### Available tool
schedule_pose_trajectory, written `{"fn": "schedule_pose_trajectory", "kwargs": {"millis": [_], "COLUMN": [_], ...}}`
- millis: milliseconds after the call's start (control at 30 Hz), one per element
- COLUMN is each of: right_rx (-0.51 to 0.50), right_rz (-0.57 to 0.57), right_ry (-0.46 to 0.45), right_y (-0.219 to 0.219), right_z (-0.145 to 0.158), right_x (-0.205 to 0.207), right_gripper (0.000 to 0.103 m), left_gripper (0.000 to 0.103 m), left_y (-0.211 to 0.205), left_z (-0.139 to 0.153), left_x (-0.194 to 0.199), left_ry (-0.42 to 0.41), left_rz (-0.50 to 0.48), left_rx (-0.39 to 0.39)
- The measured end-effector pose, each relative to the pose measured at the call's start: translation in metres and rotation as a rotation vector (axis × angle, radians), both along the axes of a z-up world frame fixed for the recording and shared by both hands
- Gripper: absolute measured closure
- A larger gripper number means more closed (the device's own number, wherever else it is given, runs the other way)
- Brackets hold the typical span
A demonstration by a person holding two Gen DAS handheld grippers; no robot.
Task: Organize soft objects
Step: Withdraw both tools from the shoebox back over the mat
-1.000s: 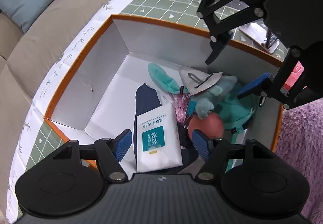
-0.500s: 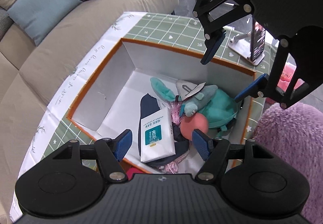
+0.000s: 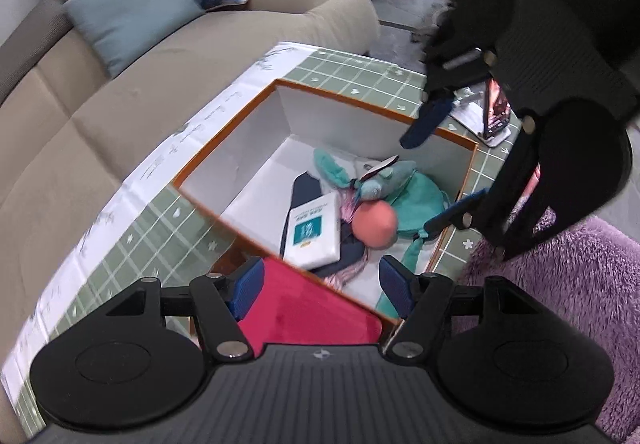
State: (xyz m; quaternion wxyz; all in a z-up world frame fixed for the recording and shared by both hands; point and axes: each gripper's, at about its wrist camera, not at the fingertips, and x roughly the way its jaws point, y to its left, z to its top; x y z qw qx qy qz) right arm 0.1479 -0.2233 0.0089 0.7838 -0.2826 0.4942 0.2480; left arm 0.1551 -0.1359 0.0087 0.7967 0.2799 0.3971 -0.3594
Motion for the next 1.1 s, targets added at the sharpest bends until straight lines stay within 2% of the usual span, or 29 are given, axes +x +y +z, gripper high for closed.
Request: {"fn": "schedule_pose_trajectory", "kwargs": {"millis": [167,333,433,533,833,1100], "right_rx": [0.066,0.215,0.274,0.336,0.34,0.368], "right_rz": [-0.151,-0.352,-0.428,-0.47,-0.422,-0.36], "right_ry": [-0.046,-0.073,-0.109,-0.122,-0.121,-0.082], "right_y": [0.024,0.042,0.055,0.069,0.118,0.148], "right_z": [-0.003,-0.013,-0.015,-0.013,-0.021,-0.027], "right_x": [-0.015,-0.029,-0.036,-0.04,-0.042,-0.025], "right_gripper": [0.044,0.043,0.043,0.043,0.043,0.043], "left_gripper": [0.026,0.026,0.03,0.03,0.03,0.03], "left_y": [0.034,0.073,0.096,0.114,0.168,0.198], "left_z": [0.0,-0.003,-0.006,-0.008,-0.013,-0.022], "left_x": [-0.008,-0.016,-0.021,-0.028,-0.044,-0.036], "left_ry": [0.002,-0.048,-0.068,-0.08,-0.089,-0.076], "left_rz": [0.095,0.232,0.314,0.375,0.514,0.562], "left_rx": [-0.052,-0.089,-0.112,-0.128,-0.187,-0.218]}}
